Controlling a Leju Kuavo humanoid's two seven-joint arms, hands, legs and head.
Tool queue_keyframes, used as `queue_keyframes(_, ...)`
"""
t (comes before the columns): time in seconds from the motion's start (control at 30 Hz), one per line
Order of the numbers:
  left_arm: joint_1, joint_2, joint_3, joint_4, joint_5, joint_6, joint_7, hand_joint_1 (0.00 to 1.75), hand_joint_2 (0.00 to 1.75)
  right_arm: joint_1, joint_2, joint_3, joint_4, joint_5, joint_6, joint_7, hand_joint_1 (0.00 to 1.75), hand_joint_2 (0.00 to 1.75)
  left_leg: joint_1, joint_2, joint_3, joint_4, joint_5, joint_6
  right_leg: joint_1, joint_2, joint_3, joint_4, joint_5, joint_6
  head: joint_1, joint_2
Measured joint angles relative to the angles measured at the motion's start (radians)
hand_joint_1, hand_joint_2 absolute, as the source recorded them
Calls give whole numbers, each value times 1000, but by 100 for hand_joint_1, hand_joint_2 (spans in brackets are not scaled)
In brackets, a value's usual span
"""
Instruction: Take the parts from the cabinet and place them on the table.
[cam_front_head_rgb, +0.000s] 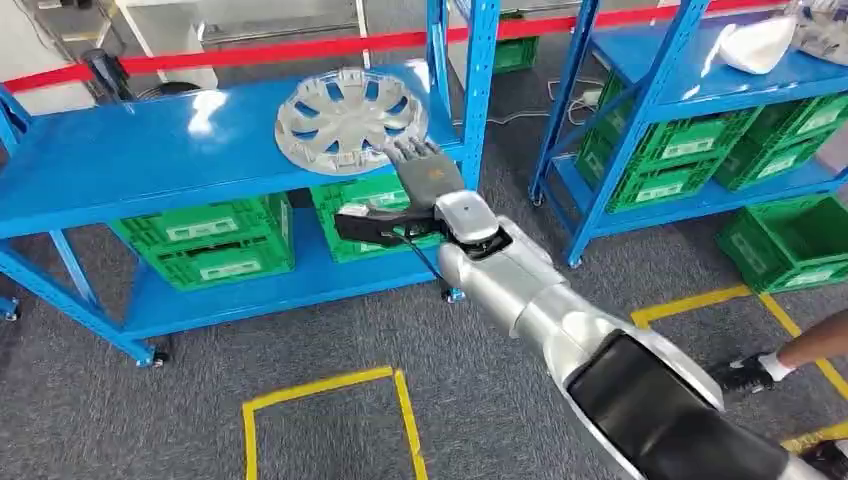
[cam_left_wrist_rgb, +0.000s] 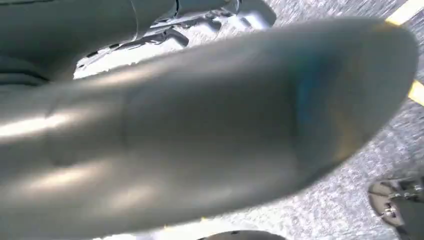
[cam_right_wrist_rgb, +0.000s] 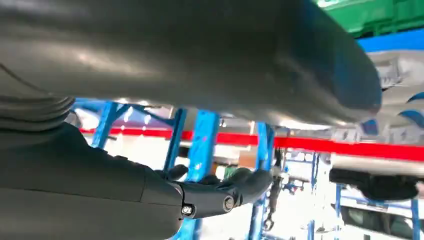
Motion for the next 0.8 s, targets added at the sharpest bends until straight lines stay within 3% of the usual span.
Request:
queue_keyframes(0.03, 1, -2, 0, -1, 0, 0, -1, 0, 0, -2, 1, 0, -2, -1, 0, 1, 0, 0, 5, -5, 18, -4, -2, 7, -1, -1, -1, 12, 0, 4, 0, 0)
queue_keyframes(0.07, 0, -2, 0, -1, 0, 2, -1, 0, 0, -2, 0, 2, -4, -3, 0, 3, 0, 0, 7, -5, 29, -9, -7, 12, -3, -3, -23, 56, 9, 9, 3, 0)
queue_keyframes(0.1, -1, 0, 1, -1, 0, 2, 0, 0, 0, -6, 1, 2, -4, -3, 0, 3, 0, 0, 7, -5, 36, -10, -13, 18, -3, -5, -65, 122, 11, 13, 5, 0)
queue_keyframes(0.13, -3, 1, 1, -1, 0, 2, -1, 0, 0, -8, 0, 3, -4, -4, 0, 4, 0, 0, 7, -5, 43, -10, -22, 22, -5, -5, -121, 200, -6, 18, 4, 0)
queue_keyframes(0.2, -2, -1, 2, -1, 0, 2, -1, 0, 0, 0, 0, 5, -4, -4, 2, 5, 0, 0, 7, -8, 60, -10, -41, 24, -5, -5, -217, 308, -78, 25, 4, 0)
queue_keyframes(0.23, 1, -1, 2, 0, 0, 2, -1, 0, 0, 3, 0, 5, -4, -4, 2, 7, 0, 0, 7, -9, 72, -10, -51, 23, -6, -5, -243, 315, -92, 25, 5, 0)
queue_keyframes(0.27, 2, -2, 2, 0, 0, 2, 0, 0, 0, 4, 0, 6, -4, -4, 2, 7, 0, 0, 7, -11, 87, -10, -62, 21, -5, -5, -248, 283, -76, 22, 5, 0)
queue_keyframes(0.3, 3, -2, 2, 0, 0, 2, -1, 0, 0, 3, 0, 8, -4, -5, 1, 7, 0, 0, 7, -12, 102, -10, -74, 18, -5, -5, -237, 219, -31, 18, 4, 0)
queue_keyframes(0.37, 2, -2, 2, -1, 0, 2, -2, 0, 0, 3, 0, 11, -4, -7, 0, 7, 0, 0, 7, -12, 133, -10, -99, 12, -3, -6, -189, 48, 116, 9, 4, 0)
queue_keyframes(0.4, 1, -2, 2, 0, 0, 2, -2, 0, 0, 4, -2, 11, -3, -7, -1, 8, 0, 0, 2, -13, 143, -1, -111, 6, 3, -5, -186, 7, 156, 5, 5, 0)
queue_keyframes(0.43, -2, -2, 2, 0, 0, 2, -3, 0, 0, 3, -2, 13, -4, -8, 0, 9, 0, 0, 2, -17, 140, -6, -120, -2, 4, -6, -178, 12, 129, 0, 5, 0)
queue_keyframes(0.47, -2, -3, 2, -1, 0, 2, -3, 0, 0, 3, 0, 16, -6, -10, -1, 9, 0, 0, 3, -16, 141, -12, -129, -7, 6, -5, -175, 12, 138, -4, 4, 0)
queue_keyframes(0.53, -1, -2, 3, -1, -2, 2, -4, 0, 0, -1, 0, 18, -6, -13, -2, 13, 0, 0, 1, -16, 163, 0, -125, -22, -1, -2, -155, 5, 129, -20, 5, 0)
queue_keyframes(0.57, -1, 0, 3, -2, -3, 2, -3, 0, 0, -1, 3, 19, -9, -15, -2, 14, 0, 0, 3, -12, 157, 16, -130, -24, -4, -2, -140, 2, 126, -23, 5, 0)
queue_keyframes(0.6, -3, -1, 3, -2, -4, 2, -4, 0, 0, -3, 3, 19, -10, -19, -3, 13, 0, 0, 3, -9, 126, 81, -129, -29, -6, -3, -127, 1, 117, -32, -3, 0)
queue_keyframes(0.63, -5, -1, 3, -2, -4, 2, -4, 0, 0, -4, 5, 19, -10, -20, -3, 13, 0, 0, 4, -7, 88, 142, -139, -31, -7, -2, -121, 1, 111, -33, -3, 0)
queue_keyframes(0.7, -5, -1, 3, -2, -4, 2, -4, 0, 0, 6, 5, 21, -10, -22, -5, 11, 0, 0, 6, -6, -19, 282, -215, -36, -6, -2, -104, 1, 90, -33, -2, 0)
queue_keyframes(0.73, -2, -1, 3, -2, -4, 2, -4, 0, 0, 11, 5, 21, -10, -22, -6, 11, 0, 0, 6, -6, -48, 300, -233, -39, -7, -1, -93, 1, 80, -33, -3, 0)
queue_keyframes(0.77, 0, -1, 3, -1, -4, 2, -3, 0, 0, 14, 5, 21, -10, -22, -9, 11, 0, 0, 7, -5, -57, 285, -226, -40, -7, 0, -81, 1, 71, -32, -3, 0)
queue_keyframes(0.8, 1, -1, 4, -1, -4, 2, -3, 0, 0, 17, 5, 21, -10, -22, -11, 11, 0, 0, 7, -5, -50, 229, -188, -39, -7, 1, -64, 1, 59, -31, -2, 0)
